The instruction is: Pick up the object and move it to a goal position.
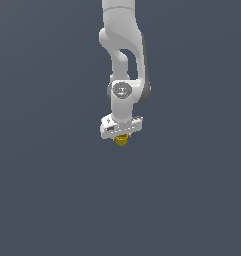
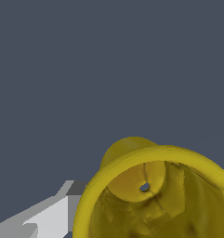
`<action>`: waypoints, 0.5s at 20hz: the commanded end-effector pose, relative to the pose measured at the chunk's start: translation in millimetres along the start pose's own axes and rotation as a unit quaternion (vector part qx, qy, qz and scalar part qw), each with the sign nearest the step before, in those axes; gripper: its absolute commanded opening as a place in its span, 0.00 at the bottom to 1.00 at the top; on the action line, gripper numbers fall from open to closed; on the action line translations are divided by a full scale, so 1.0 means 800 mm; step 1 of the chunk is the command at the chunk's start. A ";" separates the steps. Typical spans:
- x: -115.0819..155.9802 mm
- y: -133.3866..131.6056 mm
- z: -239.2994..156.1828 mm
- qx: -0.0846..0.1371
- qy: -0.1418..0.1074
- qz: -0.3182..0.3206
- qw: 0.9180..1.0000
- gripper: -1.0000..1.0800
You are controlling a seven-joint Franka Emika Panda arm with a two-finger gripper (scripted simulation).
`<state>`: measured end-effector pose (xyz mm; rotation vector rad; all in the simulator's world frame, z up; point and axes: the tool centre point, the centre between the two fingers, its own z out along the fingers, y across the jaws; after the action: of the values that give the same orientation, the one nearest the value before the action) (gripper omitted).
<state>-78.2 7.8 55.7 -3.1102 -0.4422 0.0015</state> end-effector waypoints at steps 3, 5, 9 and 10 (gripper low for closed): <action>-0.005 0.024 -0.025 0.000 0.001 0.001 1.000 0.00; -0.008 0.038 -0.039 0.000 0.001 0.000 1.000 0.00; -0.014 0.065 -0.067 0.000 0.001 0.000 1.000 0.00; -0.015 0.069 -0.072 0.000 0.001 0.000 1.000 0.00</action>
<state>-74.7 -42.1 105.7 -3.1105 -0.4393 -0.0006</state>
